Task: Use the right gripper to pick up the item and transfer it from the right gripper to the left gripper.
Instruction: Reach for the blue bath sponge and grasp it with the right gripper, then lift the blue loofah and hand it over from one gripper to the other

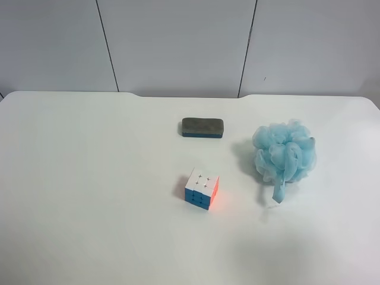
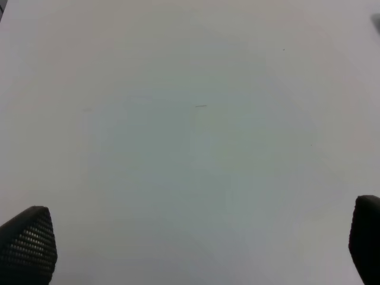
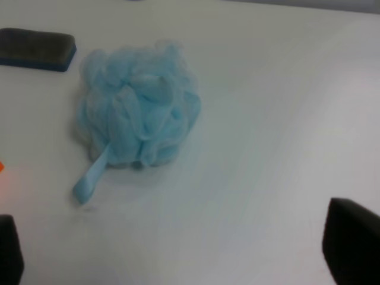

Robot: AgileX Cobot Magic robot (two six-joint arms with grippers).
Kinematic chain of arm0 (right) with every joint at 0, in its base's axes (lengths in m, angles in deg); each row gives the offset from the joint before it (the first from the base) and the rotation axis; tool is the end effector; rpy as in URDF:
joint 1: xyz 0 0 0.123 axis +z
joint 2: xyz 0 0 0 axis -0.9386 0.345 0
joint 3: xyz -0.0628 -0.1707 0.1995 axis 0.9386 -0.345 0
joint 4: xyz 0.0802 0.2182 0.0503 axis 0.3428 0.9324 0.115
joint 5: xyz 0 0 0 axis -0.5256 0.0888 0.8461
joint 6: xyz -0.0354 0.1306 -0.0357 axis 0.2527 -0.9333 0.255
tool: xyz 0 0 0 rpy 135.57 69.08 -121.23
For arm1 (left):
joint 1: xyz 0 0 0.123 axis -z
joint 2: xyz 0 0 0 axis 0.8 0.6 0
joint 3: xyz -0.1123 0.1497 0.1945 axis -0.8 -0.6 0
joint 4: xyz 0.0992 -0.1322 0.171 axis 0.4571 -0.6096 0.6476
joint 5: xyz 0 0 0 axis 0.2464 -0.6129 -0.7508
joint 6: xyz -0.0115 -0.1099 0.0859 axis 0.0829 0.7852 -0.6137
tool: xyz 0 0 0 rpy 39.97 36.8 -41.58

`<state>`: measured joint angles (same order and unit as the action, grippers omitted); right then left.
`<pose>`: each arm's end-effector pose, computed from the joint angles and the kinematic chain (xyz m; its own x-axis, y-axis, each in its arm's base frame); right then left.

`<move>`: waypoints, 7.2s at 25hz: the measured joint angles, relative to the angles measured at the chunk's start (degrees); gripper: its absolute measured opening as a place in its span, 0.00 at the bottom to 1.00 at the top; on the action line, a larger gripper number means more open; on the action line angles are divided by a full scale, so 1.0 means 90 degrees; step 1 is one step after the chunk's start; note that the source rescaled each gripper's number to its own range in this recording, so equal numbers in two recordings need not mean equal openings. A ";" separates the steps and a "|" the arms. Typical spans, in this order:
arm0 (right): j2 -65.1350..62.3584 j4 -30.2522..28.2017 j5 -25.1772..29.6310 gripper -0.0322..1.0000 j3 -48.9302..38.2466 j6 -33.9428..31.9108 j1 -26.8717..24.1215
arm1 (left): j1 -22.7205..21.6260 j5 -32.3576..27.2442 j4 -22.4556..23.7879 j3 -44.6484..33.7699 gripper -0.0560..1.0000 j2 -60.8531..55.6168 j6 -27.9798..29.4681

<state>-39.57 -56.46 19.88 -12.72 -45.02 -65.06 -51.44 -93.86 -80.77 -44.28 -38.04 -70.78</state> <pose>0.0410 0.0076 0.2463 -0.4592 -0.0400 -0.8874 -0.1099 0.9939 0.0121 0.0406 -0.0025 0.2499 -0.4462 0.0677 -0.8924 0.0621 0.9971 0.0446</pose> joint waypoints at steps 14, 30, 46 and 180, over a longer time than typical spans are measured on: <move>0.0000 -0.0069 0.0000 1.00 0.0000 -0.0050 0.0000 | 0.0000 0.0000 0.0000 0.0000 1.00 0.0000 0.0000; 0.4647 -0.0095 0.0007 1.00 0.2062 -0.0116 0.0000 | 0.0000 0.0000 0.0000 0.0000 1.00 0.0000 0.0000; 0.9884 0.0887 -0.1655 1.00 0.3086 0.1144 0.0000 | 0.0000 0.0000 0.0000 0.0000 1.00 0.0000 0.0000; 1.0459 0.5807 -0.1736 0.96 0.4946 0.4235 0.3963 | 0.4357 0.3336 -0.0762 0.1561 0.08 0.6689 -0.2830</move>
<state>54.56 -4.19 4.26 31.80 -6.91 -29.39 -12.23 -63.84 -87.63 -30.24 22.17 -96.24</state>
